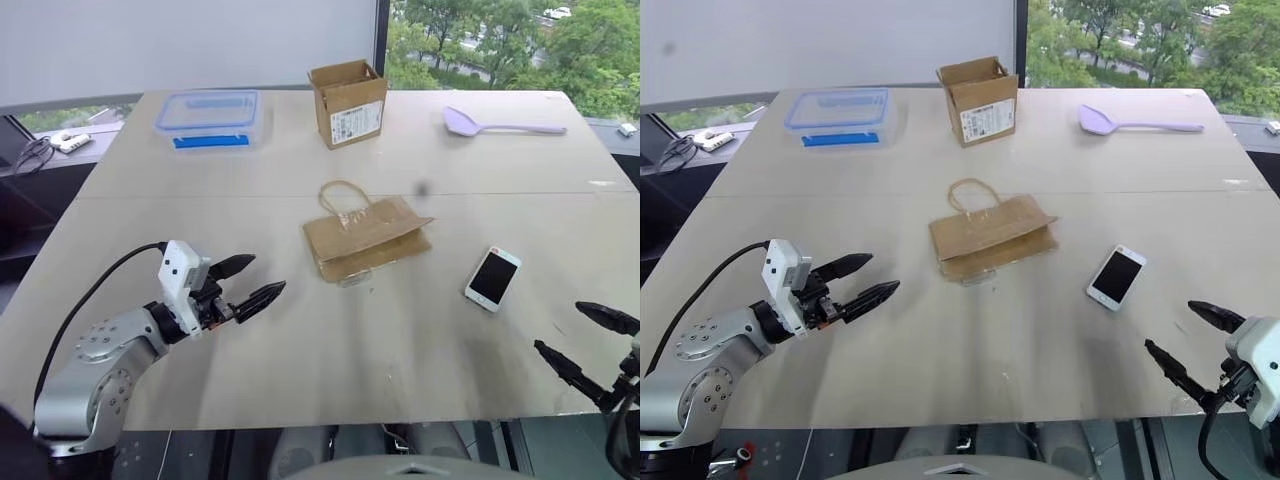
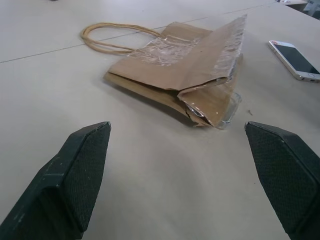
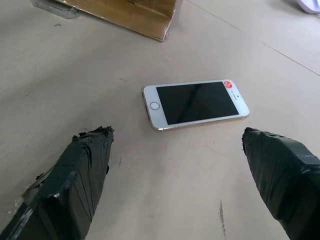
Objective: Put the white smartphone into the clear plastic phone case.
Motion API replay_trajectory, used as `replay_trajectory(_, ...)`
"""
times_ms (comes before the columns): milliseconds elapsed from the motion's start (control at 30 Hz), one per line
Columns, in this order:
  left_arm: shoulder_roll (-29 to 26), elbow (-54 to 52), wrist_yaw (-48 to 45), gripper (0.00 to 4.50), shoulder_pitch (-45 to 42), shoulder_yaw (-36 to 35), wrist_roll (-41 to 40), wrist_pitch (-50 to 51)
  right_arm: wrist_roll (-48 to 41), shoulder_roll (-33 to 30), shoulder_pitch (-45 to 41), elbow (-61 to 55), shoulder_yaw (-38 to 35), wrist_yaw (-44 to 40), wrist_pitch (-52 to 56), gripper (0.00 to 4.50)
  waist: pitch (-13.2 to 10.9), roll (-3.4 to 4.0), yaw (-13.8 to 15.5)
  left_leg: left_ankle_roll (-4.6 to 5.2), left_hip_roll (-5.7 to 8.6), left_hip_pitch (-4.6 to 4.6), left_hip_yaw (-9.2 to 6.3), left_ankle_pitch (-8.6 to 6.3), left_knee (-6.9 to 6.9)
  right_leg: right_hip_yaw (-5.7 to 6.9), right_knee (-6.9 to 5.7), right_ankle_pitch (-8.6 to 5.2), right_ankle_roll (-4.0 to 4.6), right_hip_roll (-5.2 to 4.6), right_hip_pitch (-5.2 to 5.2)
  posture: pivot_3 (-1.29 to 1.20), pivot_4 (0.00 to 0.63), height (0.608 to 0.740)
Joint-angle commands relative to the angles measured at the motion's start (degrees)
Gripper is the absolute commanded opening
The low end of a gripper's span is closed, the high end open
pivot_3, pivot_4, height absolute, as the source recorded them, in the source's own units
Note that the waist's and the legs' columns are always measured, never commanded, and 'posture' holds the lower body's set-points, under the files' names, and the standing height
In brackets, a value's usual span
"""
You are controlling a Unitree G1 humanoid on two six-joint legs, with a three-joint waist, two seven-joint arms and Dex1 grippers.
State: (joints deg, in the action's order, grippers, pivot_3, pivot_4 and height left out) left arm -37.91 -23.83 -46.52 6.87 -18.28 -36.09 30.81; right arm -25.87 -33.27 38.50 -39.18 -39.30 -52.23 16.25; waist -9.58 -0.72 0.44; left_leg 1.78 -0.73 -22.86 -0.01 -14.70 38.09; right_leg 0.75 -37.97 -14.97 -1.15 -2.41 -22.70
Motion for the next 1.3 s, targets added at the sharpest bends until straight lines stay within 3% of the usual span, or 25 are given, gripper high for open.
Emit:
replay_trajectory(33,-1.01,-0.35,-0.84,4.43,-3.53,1.19,1.81,-3.04,-3.43,-0.49,-1.24,-1.54,-1.44,-0.09,-0.82,4.5,0.0,0.0,0.25,0.0,0.0,-0.01,0.01,0.0,-0.01,0.0,0.01,0.0,0.0,0.0,-0.01,0.0,0.15,0.74)
replay_trajectory(267,-4.19,3.8,-4.81,4.43,-15.82,13.59,12.36,-10.03,-6.08,-5.36,-7.48,-10.54,4.9,2.82,2.9,4.5,-0.01,0.04,0.78,0.02,0.07,-0.02,0.0,0.0,0.06,0.05,0.01,0.0,-0.01,0.04,0.05,0.0,0.15,0.74)
replay_trajectory(533,-1.82,16.57,-9.52,4.43,-26.26,25.82,23.73,-21.58,-10.43,-10.53,-14.66,-16.62,9.65,7.08,8.81,4.5,-0.03,0.0,0.53,0.05,0.08,-0.04,0.06,-0.01,0.06,0.01,0.0,0.14,-0.25,0.2,0.02,0.0,0.15,0.74)
replay_trajectory(567,-1.21,18.2,-9.82,3.94,-27.22,26.7,24.69,-23.1,-10.46,-10.98,-15.42,-16.77,10.05,7.53,9.27,4.5,-0.03,-0.01,0.51,0.05,0.09,-0.05,0.06,-0.01,0.08,0.01,0.0,0.14,-0.27,0.3,0.03,0.0,0.15,0.74)
replay_trajectory(633,0.54,20.67,-9.04,3.64,-28.94,27.36,25.46,-23.59,-10.93,-11.49,-15.97,-16.92,10.12,7.62,9.64,4.5,-0.04,-0.02,0.49,0.05,0.1,-0.06,0.06,-0.01,0.08,0.0,0.01,0.15,-0.27,0.31,0.03,0.0,0.15,0.74)
replay_trajectory(800,2.64,24.01,-8.39,1.41,-28.85,27.23,27.2,-27.92,-9.29,-10.73,-14.72,-16.76,11.75,7.12,8.07,4.5,-0.06,-0.06,0.36,0.07,0.1,-0.1,0.05,-0.02,0.11,0.0,0.01,0.15,-0.29,0.37,0.02,0.0,0.15,0.74)
replay_trajectory(833,3.3,23.98,-7.34,0.64,-28.54,26.47,26.87,-27.91,-8.97,-10.38,-14.77,-16.83,12.44,7.62,7.88,4.5,-0.06,-0.06,0.35,0.07,0.08,-0.1,0.05,-0.02,0.11,-0.01,0.0,0.15,-0.29,0.33,0.02,0.0,0.15,0.74)
replay_trajectory(900,4.51,24.52,-5.12,0.03,-27.78,23.98,25.55,-28.27,-8.83,-9.91,-15.56,-16.67,13.86,8.16,7.49,4.5,-0.06,-0.07,0.36,0.07,0.07,-0.09,0.05,-0.02,0.11,-0.01,0.0,0.15,-0.29,0.29,0.02,0.0,0.15,0.74)
replay_trajectory(1100,3.85,28.26,4.79,0.03,-26.78,10.31,22.8,-26.57,-7.8,-9.96,-20.52,-13.93,19.66,7.83,6.38,4.5,-0.08,-0.11,0.18,0.07,-0.04,-0.03,0.02,-0.02,0.17,0.02,-0.07,0.16,-0.3,0.31,0.02,0.0,0.15,0.74)
replay_trajectory(1200,-0.25,31.68,8.82,0.03,-25.04,3.29,24.2,-26.93,-7.75,-10.12,-23.71,-11.13,22.78,6.19,5.45,4.5,-0.08,-0.12,0.21,0.06,-0.05,-0.02,0.02,-0.02,0.17,0.03,-0.08,0.16,-0.3,0.32,0.02,0.0,0.15,0.74)
replay_trajectory(1300,-3.2,33.55,9.06,0.03,-22.27,1.83,25.8,-27.97,-5.88,-10.13,-25.3,-8.12,25.65,4.29,3.35,4.5,-0.08,-0.16,0.19,0.06,-0.04,-0.02,0.06,-0.02,0.16,0.0,-0.04,0.17,-0.29,0.29,0.02,0.0,0.15,0.74)
